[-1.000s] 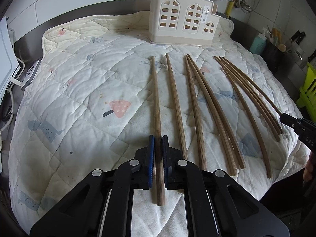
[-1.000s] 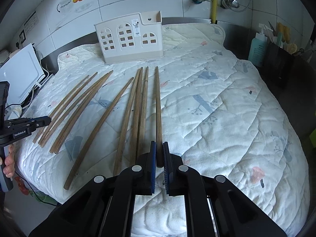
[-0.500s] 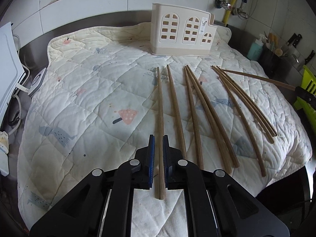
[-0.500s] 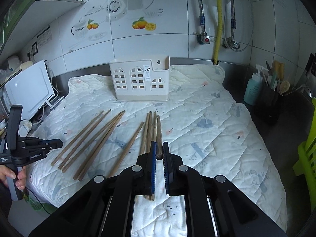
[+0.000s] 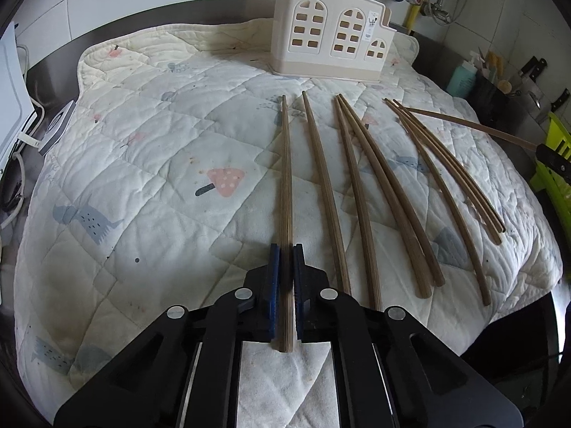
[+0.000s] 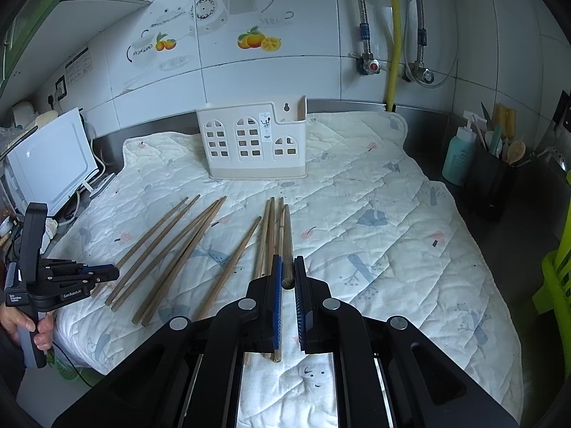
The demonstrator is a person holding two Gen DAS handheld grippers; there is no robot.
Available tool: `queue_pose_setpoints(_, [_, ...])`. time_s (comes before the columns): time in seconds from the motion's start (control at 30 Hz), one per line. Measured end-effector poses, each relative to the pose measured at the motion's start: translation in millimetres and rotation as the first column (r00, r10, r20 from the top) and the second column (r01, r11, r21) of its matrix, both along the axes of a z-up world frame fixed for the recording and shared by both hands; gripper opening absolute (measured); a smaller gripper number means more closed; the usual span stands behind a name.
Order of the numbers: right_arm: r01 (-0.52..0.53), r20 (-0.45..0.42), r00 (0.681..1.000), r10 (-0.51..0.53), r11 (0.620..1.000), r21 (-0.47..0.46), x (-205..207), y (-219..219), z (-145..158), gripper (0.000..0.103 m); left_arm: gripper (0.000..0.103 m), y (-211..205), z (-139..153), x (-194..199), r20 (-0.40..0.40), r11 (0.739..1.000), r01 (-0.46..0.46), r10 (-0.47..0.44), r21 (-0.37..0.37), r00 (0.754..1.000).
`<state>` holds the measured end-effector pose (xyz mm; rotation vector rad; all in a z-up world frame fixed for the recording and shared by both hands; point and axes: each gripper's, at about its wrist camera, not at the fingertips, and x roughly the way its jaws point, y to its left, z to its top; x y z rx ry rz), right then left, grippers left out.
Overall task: Organize utensils
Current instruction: 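Lower the left tool onto a single chopstick and close its fingers, then lift the chopstick with the left tool and drop it into the white holder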
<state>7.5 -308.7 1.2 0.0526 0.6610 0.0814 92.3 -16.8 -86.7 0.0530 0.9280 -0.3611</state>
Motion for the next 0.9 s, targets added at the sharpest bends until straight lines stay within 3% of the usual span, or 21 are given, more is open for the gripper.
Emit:
queue_pose_setpoints(0.4, [-0.007, 0.051, 0.999, 0.006, 1.0, 0.007, 3, -3, 24, 0.007, 0.005, 2, 45, 2, 0.087, 0.998, 0.015, -0.01, -0.062, 0.996])
queue_pose_setpoints(0.9, [-0.069, 0.133, 0.988, 0.075, 0.996, -0.049, 47, -3, 89, 0.007, 0.005, 0, 104, 45, 0.187, 0.999, 0.021, -0.014, -0.036, 0.982])
